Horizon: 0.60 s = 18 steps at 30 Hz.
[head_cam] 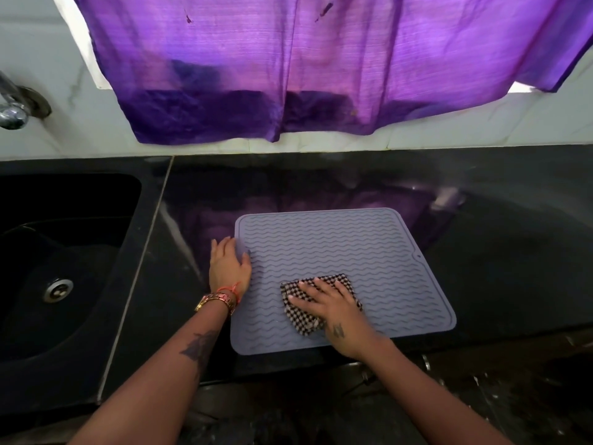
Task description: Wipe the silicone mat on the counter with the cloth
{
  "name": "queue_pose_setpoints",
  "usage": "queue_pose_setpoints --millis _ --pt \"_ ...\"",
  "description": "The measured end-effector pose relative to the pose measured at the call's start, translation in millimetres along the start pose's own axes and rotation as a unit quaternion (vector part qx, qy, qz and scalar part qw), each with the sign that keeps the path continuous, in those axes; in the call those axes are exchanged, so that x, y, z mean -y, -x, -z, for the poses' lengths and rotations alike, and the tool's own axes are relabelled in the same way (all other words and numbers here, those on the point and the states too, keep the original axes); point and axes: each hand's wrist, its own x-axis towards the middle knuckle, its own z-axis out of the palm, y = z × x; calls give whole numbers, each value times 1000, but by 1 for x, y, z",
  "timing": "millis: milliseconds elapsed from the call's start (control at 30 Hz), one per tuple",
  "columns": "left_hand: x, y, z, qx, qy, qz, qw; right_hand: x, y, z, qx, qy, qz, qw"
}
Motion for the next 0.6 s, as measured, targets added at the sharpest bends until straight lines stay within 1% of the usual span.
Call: queue_pose_setpoints --millis 100,167,267,300,367,400,433,533,600 --pt "-4 -1 -4 -1 -48 -43 998 -4 2 -12 -14 8 3 1000" --pt "-7 -1 -6 20 -81 -69 994 -6 -2 -6 5 3 7 1000" --pt "-11 -4 -10 45 -110 -95 988 -11 -14 15 31 -63 -3 998" --pt "-12 -5 -12 49 -115 -101 987 -14 -21 22 13 -100 -8 995" --pt "-13 -7 -16 54 -124 -113 984 -22 -33 31 -61 -144 -4 988" --pt "-13 -6 -17 56 -124 -115 984 -25 -39 32 -84 -129 -8 988" --pt "-12 -6 -18 56 -121 -114 984 -25 -44 32 -83 -96 -18 992" --pt "-7 -5 -21 54 -123 -117 984 -25 -46 9 -3 10 -32 999" --pt "-5 -5 -23 54 -142 -129 980 -28 -45 0 1 31 -26 999"
